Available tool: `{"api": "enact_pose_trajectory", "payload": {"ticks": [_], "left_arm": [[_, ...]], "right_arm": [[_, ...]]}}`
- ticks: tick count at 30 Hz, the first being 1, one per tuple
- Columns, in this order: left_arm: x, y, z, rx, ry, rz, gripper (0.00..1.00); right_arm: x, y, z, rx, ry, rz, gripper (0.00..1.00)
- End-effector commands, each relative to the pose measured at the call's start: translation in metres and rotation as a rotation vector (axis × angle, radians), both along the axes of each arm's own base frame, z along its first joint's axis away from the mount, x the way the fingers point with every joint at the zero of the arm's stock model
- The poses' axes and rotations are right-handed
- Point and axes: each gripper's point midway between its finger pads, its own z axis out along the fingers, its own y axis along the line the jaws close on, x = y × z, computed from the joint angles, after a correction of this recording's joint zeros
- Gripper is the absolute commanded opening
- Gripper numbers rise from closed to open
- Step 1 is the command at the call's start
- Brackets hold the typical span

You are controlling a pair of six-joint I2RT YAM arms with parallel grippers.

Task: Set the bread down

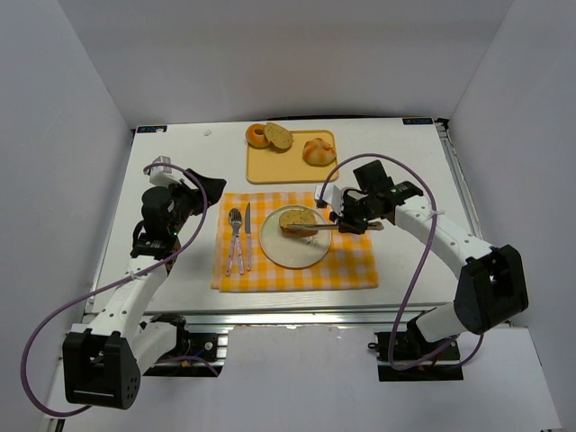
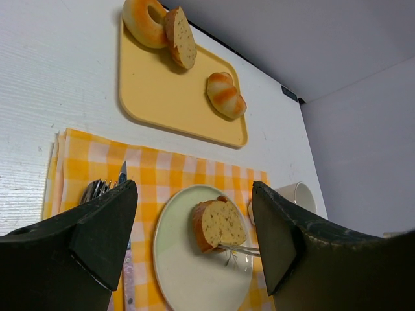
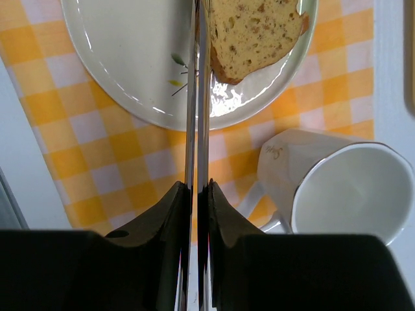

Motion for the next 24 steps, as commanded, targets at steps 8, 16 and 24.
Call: {"api": "enact_pose_trajectory", "payload": {"ticks": [8,16,24], "left_arm": [[0.002,-0.004,0.018,-0.011,-0.049,-0.017,0.80],[0.000,-0.004,0.019,-0.016,-0.055,-0.015,0.80],[0.004,-0.005,0.022,-0.014,-0.061,-0.023,0.81]], "right_arm": [[-0.004,0.008,0.016,0.058,-0.023,0.029,0.40],[-0.011,0.016,0.039,0.124,-0.038,0.065,0.42],[0.006,0.024,0.103,0.287,-0.116,-0.045,0.27]]}}
